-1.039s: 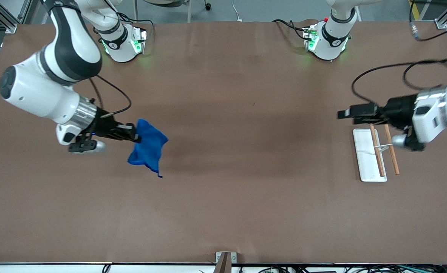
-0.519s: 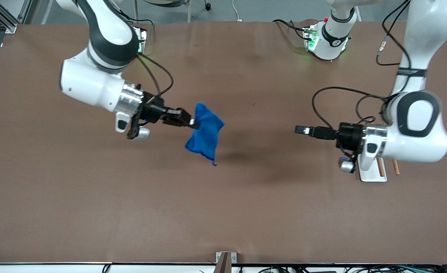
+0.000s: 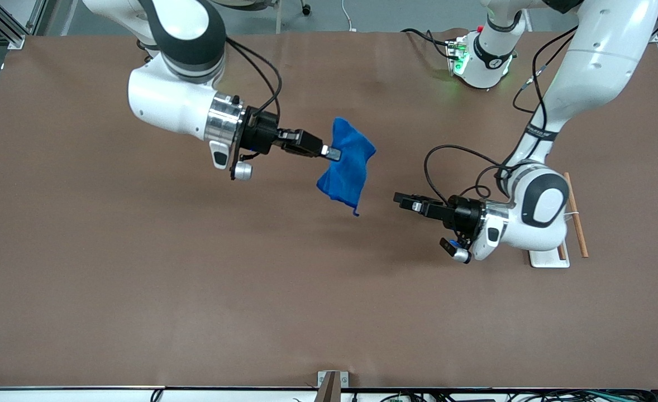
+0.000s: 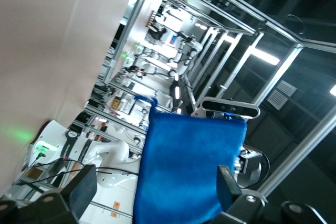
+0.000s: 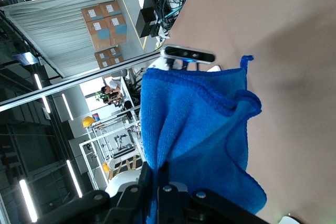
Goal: Right arm passes towel to left arm to hang
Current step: 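Grasp the hanging towel with the left gripper beside the right gripper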
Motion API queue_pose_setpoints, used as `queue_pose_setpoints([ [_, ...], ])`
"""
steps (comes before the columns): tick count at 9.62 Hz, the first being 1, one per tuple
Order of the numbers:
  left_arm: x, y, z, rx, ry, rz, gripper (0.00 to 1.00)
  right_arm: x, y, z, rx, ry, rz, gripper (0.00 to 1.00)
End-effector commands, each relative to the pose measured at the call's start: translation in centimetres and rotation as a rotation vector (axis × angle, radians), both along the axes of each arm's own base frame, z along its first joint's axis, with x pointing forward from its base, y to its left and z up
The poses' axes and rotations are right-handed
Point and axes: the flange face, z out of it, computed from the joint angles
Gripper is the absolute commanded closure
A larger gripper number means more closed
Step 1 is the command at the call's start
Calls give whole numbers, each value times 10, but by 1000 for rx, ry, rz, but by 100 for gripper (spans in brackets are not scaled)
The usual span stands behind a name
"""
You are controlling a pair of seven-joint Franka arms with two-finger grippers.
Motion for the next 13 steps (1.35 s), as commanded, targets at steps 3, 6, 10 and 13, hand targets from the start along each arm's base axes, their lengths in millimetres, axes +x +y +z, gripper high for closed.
queue_pose_setpoints([
  [3,-34,-23,-17,-172,-80,9,0,-8,11,5,22,8,-24,100],
  [6,-53,-38,-31,-238,-63,18,2,-8,11,6,22,7,-25,100],
  [10,-56,-53,-22,-267,-69,11,19,-7,11,10,29,4,-27,100],
  [13,-53,-53,-17,-276,-75,21,36,-7,11,10,30,4,-28,100],
])
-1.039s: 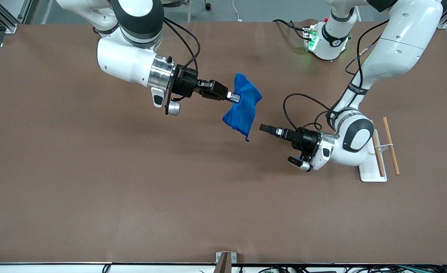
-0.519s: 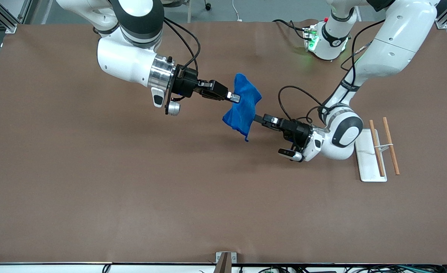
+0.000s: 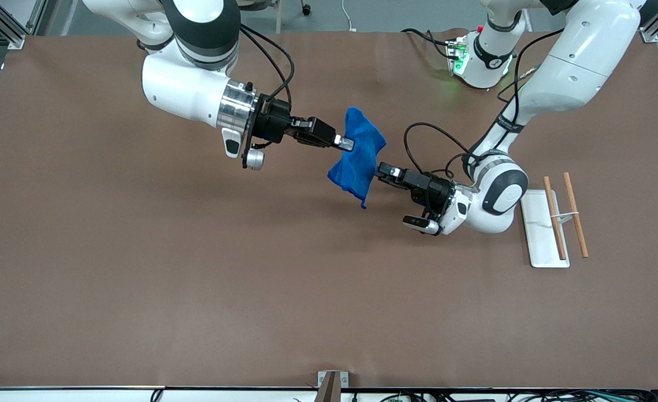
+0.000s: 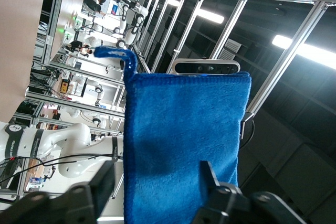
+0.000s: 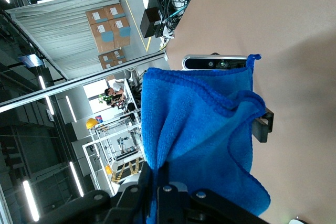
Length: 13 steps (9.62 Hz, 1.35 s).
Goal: Right arm passes towel to left arm to hang
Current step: 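Grasp the hanging towel with the left gripper beside the right gripper, then open the right gripper and pull the towel away with the left gripper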
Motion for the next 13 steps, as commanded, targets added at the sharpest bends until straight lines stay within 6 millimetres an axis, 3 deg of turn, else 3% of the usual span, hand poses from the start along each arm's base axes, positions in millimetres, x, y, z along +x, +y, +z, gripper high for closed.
queue_pose_setpoints([
  [1,1,0,-7,-9,-7,27,43,1,1,4,22,10,-14,100],
  [3,1,0,-7,-8,-8,26,60,1,1,4,22,10,-14,100],
  [5,2,1,-6,-6,-10,27,86,1,1,4,21,9,-13,100],
  [7,11,6,2,28,-22,45,96,1,1,4,23,12,-14,100],
  [9,22,16,19,85,-37,76,99,1,0,4,23,15,-16,99],
  [10,28,23,37,162,-70,83,100,0,0,4,19,11,-18,10],
  [11,40,33,59,246,-94,76,100,5,-10,2,18,40,-34,0],
  [13,63,66,103,422,-81,51,100,16,-39,-2,-22,28,-61,0],
])
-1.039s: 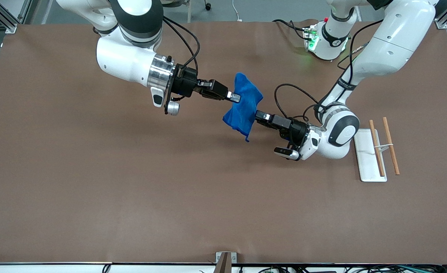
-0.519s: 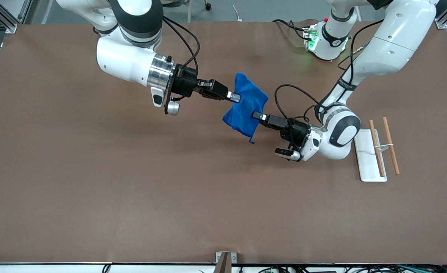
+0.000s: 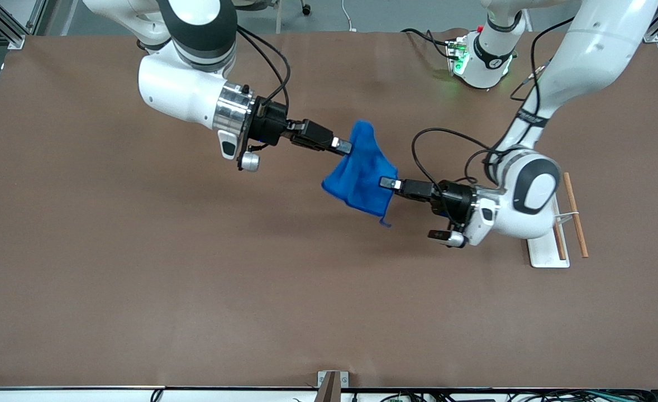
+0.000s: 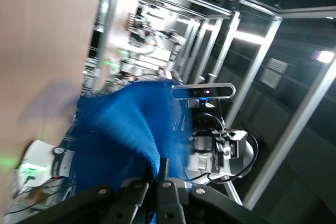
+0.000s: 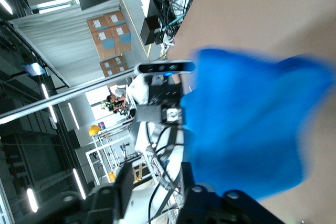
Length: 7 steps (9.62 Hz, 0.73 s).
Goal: Right arm passes towel to left arm to hang
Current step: 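Open the right gripper and pull the towel away with the left gripper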
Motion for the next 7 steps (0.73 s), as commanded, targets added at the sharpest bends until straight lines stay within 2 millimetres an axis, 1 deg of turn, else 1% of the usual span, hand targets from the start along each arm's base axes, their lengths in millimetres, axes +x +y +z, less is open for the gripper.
queue_pose_setpoints([
  [1,18,42,30,219,45,6,100,11,-37,-9,-102,-30,14,0],
  [2,25,65,43,329,58,3,100,16,-54,-25,-207,-61,67,0],
  [3,29,83,48,470,57,-13,100,24,-77,-42,-321,-88,120,0],
  [4,31,100,46,607,69,-24,100,33,-103,-55,-440,-107,183,0],
  [5,34,119,45,722,114,-9,100,45,-143,-65,-556,-96,247,0],
  [6,35,134,47,844,127,4,100,55,-182,-68,-673,-98,277,0],
  [7,33,145,59,996,135,42,100,60,-214,-64,-797,-121,296,0],
])
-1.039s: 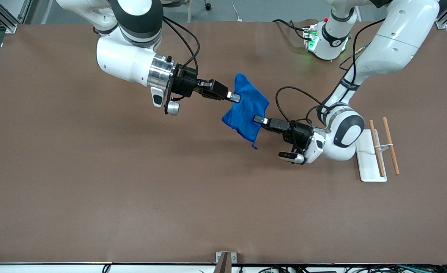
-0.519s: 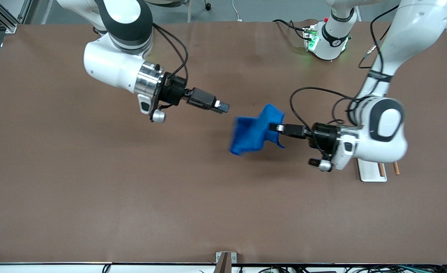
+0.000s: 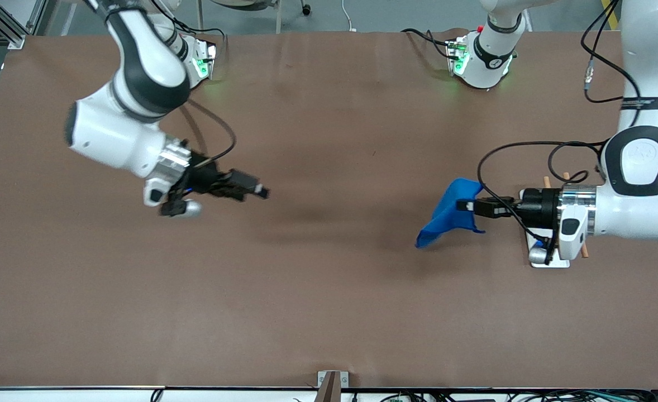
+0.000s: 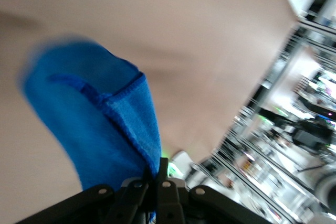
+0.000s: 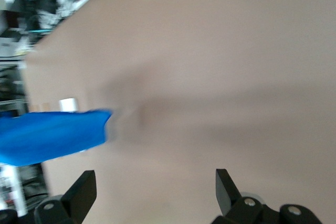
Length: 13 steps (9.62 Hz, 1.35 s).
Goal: Right arm passes towel to left arm to hang
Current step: 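Open the right gripper and pull the towel away with the left gripper, then carry the towel with the left gripper over the dowel rack while the right gripper retracts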
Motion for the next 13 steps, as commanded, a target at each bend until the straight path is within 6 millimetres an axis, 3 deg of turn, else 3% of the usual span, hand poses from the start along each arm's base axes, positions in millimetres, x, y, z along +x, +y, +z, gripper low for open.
queue_pose_setpoints([
  [1,-4,10,10,316,-1,65,100,-2,-75,24,-219,-24,-8,0],
  [3,-13,21,23,538,-9,104,100,-13,-156,71,-415,-46,-52,0],
  [5,-21,39,15,686,-25,69,100,-26,-222,118,-519,-17,-97,0],
  [7,-31,57,7,767,-18,54,100,-35,-246,176,-573,47,-101,0],
  [9,-40,58,7,786,6,82,100,-46,-279,220,-595,52,-157,0],
  [10,-46,58,5,806,38,139,100,-51,-284,240,-590,61,-167,0],
  [11,-47,56,3,830,85,233,100,-49,-285,241,-592,72,-145,0],
  [13,-50,75,-5,840,99,227,99,-53,-280,232,-597,102,-67,0],
])
